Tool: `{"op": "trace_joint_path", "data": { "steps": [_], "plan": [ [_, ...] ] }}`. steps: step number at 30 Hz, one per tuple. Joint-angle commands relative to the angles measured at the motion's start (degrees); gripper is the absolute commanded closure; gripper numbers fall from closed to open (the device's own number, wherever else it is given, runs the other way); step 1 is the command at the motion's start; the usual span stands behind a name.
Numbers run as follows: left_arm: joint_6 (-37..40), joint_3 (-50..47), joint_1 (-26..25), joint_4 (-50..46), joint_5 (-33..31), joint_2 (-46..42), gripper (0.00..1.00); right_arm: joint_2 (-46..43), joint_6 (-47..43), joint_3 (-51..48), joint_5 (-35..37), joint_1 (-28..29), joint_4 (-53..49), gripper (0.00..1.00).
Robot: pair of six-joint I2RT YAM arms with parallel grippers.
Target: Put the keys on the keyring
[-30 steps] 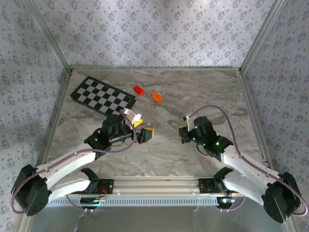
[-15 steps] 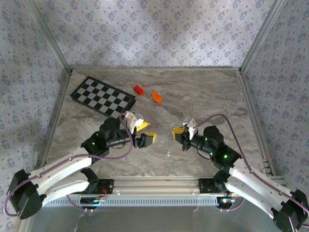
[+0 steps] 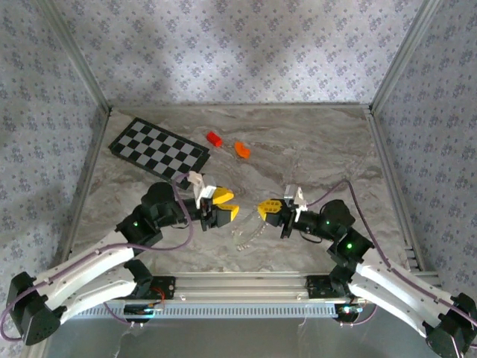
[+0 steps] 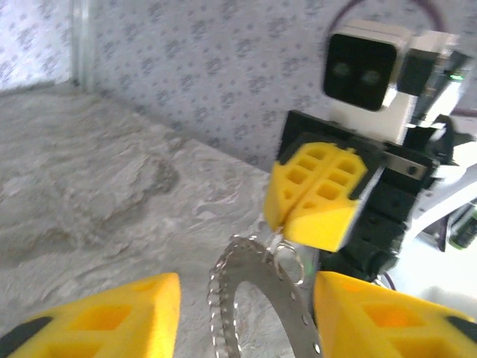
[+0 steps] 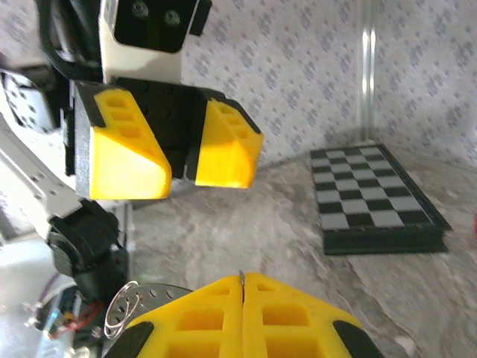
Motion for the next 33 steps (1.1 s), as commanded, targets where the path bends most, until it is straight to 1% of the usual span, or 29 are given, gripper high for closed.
{"op": "trace_joint_path", "data": {
  "steps": [1,3,7,14,20,25,33],
  "plan": [
    [0.1,1.7,-1.0,4.9,6.9,-1.8,0.57,-0.8,3.5,-0.5,-2.8,0.6,11.1,1.0],
    [0.3,2.0,-1.4,5.3,8.2,-1.8,0.6,-0.7,4.9,-0.8,-3.0,0.8,14.5,1.0],
    [0.7,2.9,-1.8,4.9,8.5,-1.2,0.63,0.0,6.2,-0.7,-3.5,1.1,18.2,1.0],
    [1.8,3.6,-3.1,5.3,8.4,1.2,0.65,1.3,6.0,-0.4,-3.2,1.9,20.6,1.0],
    [1.9,4.2,-4.5,8.5,10.2,2.1,0.66,2.4,6.2,0.1,-4.3,2.3,21.9,1.0],
    [1.2,4.4,-5.0,10.7,11.0,1.7,0.69,3.1,6.4,0.2,-5.7,2.7,22.8,1.0],
    [0.8,3.6,-5.0,12.2,9.7,1.0,0.73,3.3,6.9,0.6,-7.3,3.5,24.4,1.0]
  ]
}}
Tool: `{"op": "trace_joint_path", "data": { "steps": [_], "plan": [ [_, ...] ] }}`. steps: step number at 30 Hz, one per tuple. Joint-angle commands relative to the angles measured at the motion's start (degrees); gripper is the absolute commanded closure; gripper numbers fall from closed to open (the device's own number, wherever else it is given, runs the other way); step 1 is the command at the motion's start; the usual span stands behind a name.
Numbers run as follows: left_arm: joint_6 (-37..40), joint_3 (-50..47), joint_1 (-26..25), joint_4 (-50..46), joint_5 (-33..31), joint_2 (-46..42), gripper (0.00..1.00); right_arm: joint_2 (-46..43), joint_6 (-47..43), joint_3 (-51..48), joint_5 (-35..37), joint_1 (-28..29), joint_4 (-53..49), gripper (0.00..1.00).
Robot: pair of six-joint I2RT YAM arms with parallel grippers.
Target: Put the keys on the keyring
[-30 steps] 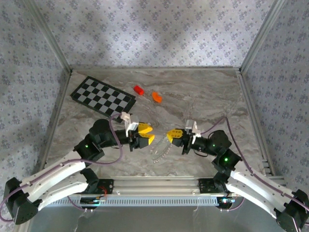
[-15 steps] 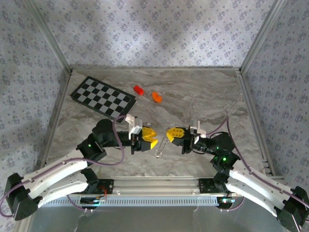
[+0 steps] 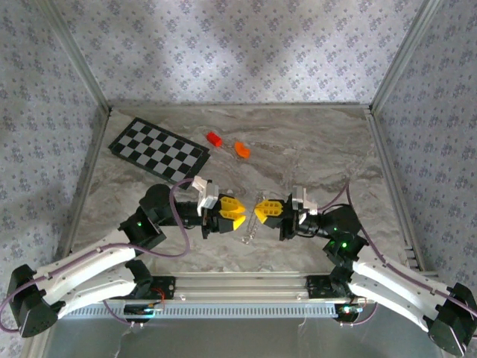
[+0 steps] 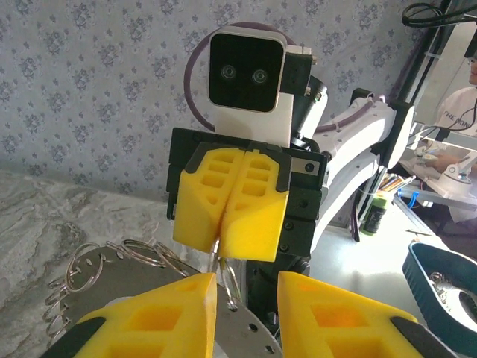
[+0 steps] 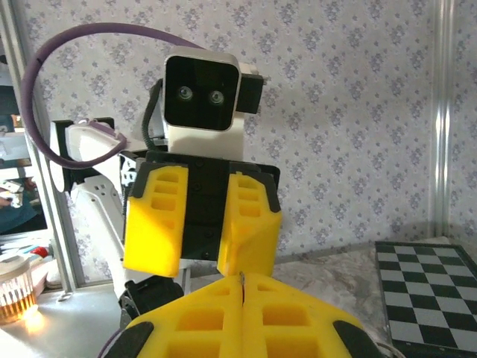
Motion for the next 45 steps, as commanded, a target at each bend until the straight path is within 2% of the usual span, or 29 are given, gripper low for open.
{"op": "trace_joint_path", "data": {
  "steps": [1,28,36,39,42,44,45],
  "plan": [
    [0.3,1.6,-0.4,3.2,0.5,-1.2,0.73,-0.1,1.1,1.4,-1.8,0.7,4.4,1.0],
    [1.7,2.2,-2.6,4.4,2.9,0.9,0.78,0.7,1.3,2.0,-1.5,3.0,6.4,1.0],
    [2.8,2.4,-3.0,3.7,2.6,1.6,0.75,1.2,1.5,2.1,-1.6,3.5,7.5,1.0],
    [3.5,2.6,-3.1,3.2,2.7,1.8,0.79,1.2,1.5,2.0,-1.7,3.6,7.5,1.0],
    [4.0,2.7,-3.2,2.7,2.5,1.8,0.88,1.2,1.5,2.0,-1.8,3.7,7.6,1.0],
    [4.4,2.6,-3.2,2.6,1.8,1.4,0.98,1.2,1.5,2.0,-1.8,3.7,7.5,1.0],
    [4.5,2.3,-3.2,2.5,1.5,1.1,1.0,1.2,1.4,2.0,-1.9,3.7,7.5,1.0]
  ]
}}
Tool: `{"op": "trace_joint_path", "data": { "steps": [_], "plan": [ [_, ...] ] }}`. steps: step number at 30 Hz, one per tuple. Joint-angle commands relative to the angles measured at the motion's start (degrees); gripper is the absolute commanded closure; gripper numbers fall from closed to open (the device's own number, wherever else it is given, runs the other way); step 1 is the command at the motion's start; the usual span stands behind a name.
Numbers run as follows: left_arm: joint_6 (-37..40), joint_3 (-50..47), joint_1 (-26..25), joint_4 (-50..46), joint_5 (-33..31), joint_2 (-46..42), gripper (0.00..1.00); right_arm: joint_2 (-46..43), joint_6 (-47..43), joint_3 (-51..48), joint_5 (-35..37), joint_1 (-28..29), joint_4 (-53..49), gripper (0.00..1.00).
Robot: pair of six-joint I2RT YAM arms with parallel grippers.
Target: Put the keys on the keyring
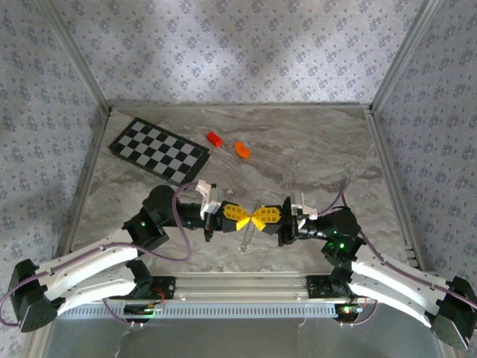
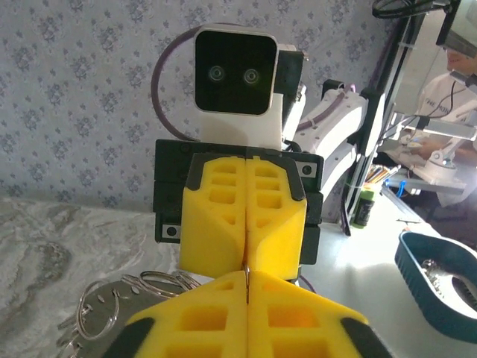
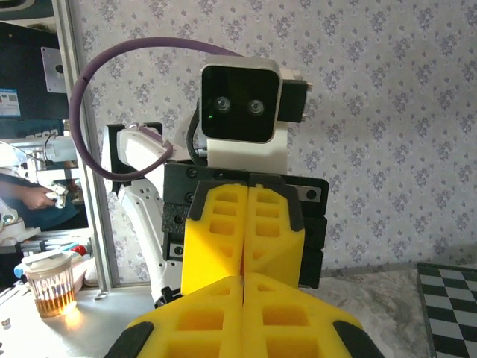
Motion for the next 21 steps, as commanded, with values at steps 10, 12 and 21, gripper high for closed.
{"op": "trace_joint_path", "data": {
  "steps": [10,12,21],
  "plan": [
    [2.8,1.7,-0.6,-1.9,0.3,-1.3,1.0,-0.9,-0.4,1.7,0.4,0.4,2.4,1.0],
    [3.3,1.8,-0.5,-2.5,0.5,-1.4,1.0,-1.0,-0.7,1.8,0.7,0.4,1.7,1.0],
    [11.6,4.2,-0.6,-13.2,-1.0,-2.3,1.0,-8.7,-11.6,9.4,3.8,0.5,-28.2,0.57]
  ]
}}
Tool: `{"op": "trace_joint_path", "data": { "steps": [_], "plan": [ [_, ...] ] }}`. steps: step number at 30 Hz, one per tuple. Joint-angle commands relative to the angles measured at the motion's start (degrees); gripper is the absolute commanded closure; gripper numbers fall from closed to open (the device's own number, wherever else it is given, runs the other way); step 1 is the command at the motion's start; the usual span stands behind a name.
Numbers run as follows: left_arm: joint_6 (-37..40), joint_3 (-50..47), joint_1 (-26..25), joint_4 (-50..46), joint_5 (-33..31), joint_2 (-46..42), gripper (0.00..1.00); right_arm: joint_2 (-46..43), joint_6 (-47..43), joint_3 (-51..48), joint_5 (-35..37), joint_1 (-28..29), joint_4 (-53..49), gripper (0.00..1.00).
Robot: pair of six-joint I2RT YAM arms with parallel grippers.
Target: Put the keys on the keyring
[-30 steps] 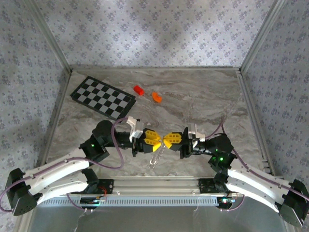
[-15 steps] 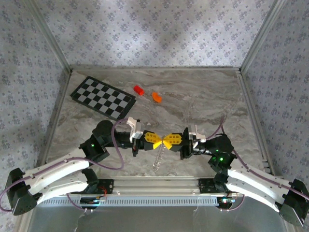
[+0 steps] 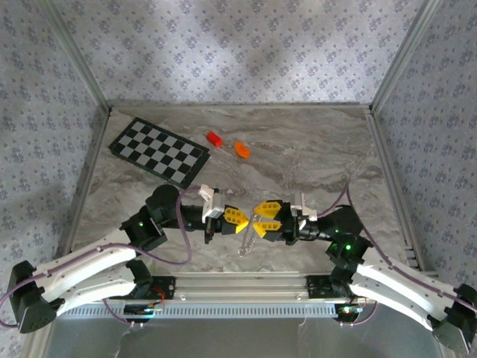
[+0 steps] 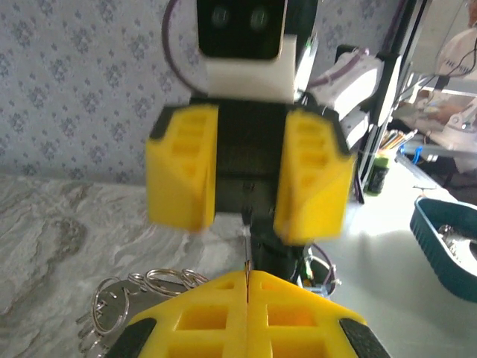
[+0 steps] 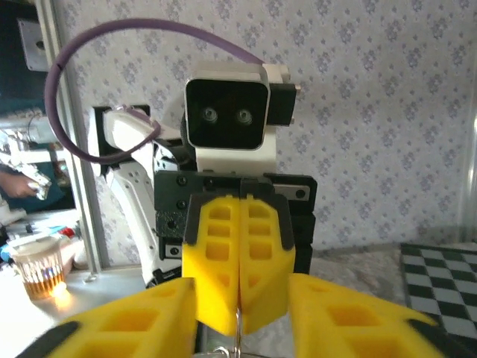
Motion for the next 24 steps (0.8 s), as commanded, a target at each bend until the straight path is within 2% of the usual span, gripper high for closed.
{"op": "trace_joint_path", "data": {
  "steps": [1,3,6,8,10,14,16,24],
  "plan": [
    [4.8,3.1,-0.5,-3.9,-0.4,-1.4,1.0,-3.8,-7.7,7.4,2.9,0.3,-17.8,0.56],
    [6.1,3.3,-0.6,-5.0,-0.3,-1.2,1.0,-4.5,-9.6,10.6,4.2,0.2,-25.2,0.55],
    [9.6,4.1,-1.4,-8.3,-0.9,-1.6,1.0,-3.0,-12.1,16.3,6.3,0.8,-37.5,0.63],
    [12.2,4.2,-2.4,-9.8,-2.3,-2.0,1.0,-1.1,-14.2,19.8,7.0,1.8,-44.5,0.72],
    [14.0,4.1,-3.5,-10.5,-2.7,-2.4,1.0,0.5,-15.4,21.8,7.9,3.6,-48.4,0.72],
    [16.7,4.3,-5.6,-12.9,-4.3,-3.1,1.0,2.1,-17.3,23.9,11.7,8.1,-53.7,0.61],
    [17.4,4.3,-6.5,-13.6,-5.2,-3.4,1.0,2.7,-17.8,24.4,12.6,9.5,-55.3,0.59],
    [18.8,4.6,-8.3,-15.1,-8.0,-3.9,1.0,4.5,-19.0,25.1,13.8,11.9,-58.9,0.69]
  ]
}}
